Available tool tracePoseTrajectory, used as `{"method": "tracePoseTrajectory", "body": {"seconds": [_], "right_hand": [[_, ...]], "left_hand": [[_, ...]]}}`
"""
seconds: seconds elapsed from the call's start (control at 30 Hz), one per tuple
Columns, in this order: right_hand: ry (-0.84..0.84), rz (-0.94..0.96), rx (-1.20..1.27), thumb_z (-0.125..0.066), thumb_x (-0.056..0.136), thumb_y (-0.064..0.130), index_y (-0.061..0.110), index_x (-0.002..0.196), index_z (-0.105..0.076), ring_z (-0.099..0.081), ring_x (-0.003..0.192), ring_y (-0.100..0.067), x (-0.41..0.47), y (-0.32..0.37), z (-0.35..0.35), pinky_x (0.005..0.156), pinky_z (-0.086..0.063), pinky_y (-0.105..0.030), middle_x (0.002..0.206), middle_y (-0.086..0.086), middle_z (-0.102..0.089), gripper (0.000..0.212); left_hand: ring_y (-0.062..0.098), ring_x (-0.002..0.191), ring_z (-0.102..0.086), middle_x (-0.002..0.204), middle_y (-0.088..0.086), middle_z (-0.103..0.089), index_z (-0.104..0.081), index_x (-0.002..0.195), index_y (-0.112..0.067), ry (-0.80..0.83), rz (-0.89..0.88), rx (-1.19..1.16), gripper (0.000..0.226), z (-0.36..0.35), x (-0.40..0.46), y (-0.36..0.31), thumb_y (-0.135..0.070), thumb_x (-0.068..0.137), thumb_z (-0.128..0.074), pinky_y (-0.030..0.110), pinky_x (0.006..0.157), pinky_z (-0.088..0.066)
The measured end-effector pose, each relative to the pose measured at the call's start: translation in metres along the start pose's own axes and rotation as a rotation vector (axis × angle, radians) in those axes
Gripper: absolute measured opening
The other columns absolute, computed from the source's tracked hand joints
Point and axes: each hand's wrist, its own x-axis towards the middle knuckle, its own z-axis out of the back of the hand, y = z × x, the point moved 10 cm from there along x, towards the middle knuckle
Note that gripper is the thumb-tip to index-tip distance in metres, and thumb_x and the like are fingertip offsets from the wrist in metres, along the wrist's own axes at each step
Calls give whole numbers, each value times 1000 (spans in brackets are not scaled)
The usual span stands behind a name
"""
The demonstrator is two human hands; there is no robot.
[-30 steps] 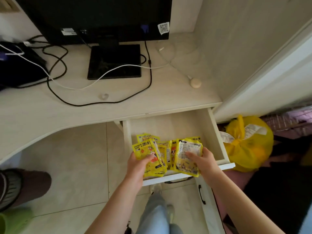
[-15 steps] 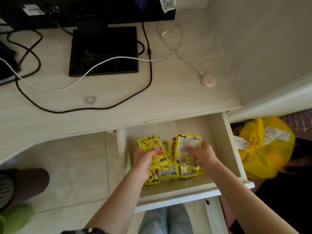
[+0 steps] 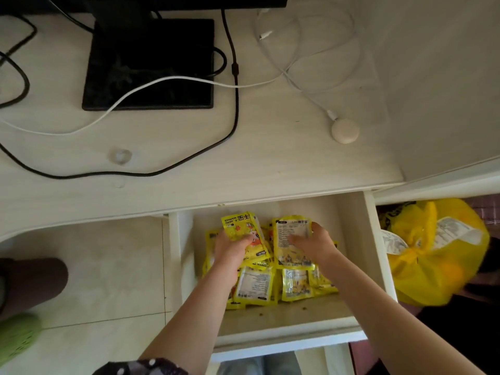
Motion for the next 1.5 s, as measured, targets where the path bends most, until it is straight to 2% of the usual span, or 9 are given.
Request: {"method": "tracePoseTrajectory", "body": {"seconds": [0.2,0.37,0.47,0.57,0.67,0.83,1.17,1.27,1.5], "right_hand": [[1,24,-179,-68,83,9,8,118,-50,-63,94,-26,2,-1,0,55,-50,-26,110,-9,-62,39],[-7,70,-349,-61,84,8,6,119,-52,-65,92,-28,-3,2,3,74,-57,-38,108,-12,-65,35],[-3,112,-397,-56,84,6,9,124,-53,-66,88,-27,-12,6,5,70,-57,-35,108,-10,-67,40],[-18,140,-409,-52,88,10,13,136,-46,-65,82,-23,-24,11,11,58,-49,-26,116,-10,-66,49],[-42,186,-456,-51,92,14,11,141,-41,-59,85,-22,-38,18,18,70,-48,-27,128,-12,-60,50],[-20,261,-485,-54,91,14,11,136,-47,-61,110,-28,-70,26,23,92,-50,-35,132,-10,-58,46],[60,541,-681,-48,94,17,14,133,-49,-60,95,-20,-158,47,-6,75,-44,-25,121,-5,-63,38],[92,651,-750,-49,95,20,15,132,-49,-61,96,-19,-186,53,-34,79,-49,-29,121,-2,-62,37],[215,946,-916,-51,93,12,11,129,-52,-57,115,-24,-265,56,-127,94,-45,-31,126,-9,-59,37]], "left_hand": [[22,98,-62,111,4,-65,-55,116,-14,-67,-58,165,47,5,1,1,-13,75,-78,28,71,-45],[16,83,-66,97,1,-70,-61,108,-15,-54,-99,220,38,7,-9,0,1,74,-71,24,58,-46],[9,84,-64,106,-1,-67,-59,108,-16,-24,-155,250,41,5,-21,-5,8,75,-67,24,68,-50],[18,113,-58,127,6,-58,-48,136,-8,-14,-166,259,64,7,-32,-3,7,77,-69,25,86,-45],[20,120,-56,135,9,-56,-46,139,-12,-36,-212,313,65,16,-48,-5,2,79,-67,26,91,-44],[18,112,-60,125,5,-63,-57,125,-12,-67,-274,346,42,35,-83,-8,-4,84,-63,29,95,-46],[11,101,-63,105,-2,-70,-61,109,-16,-255,-420,232,21,97,-175,9,-9,89,-61,18,81,-45],[10,93,-63,92,-7,-66,-58,99,-19,-364,-466,172,16,122,-208,18,-9,88,-62,10,69,-39],[8,93,-57,91,-14,-62,-55,94,-24,-595,-488,48,17,193,-271,62,-8,88,-59,13,71,-39]]}}
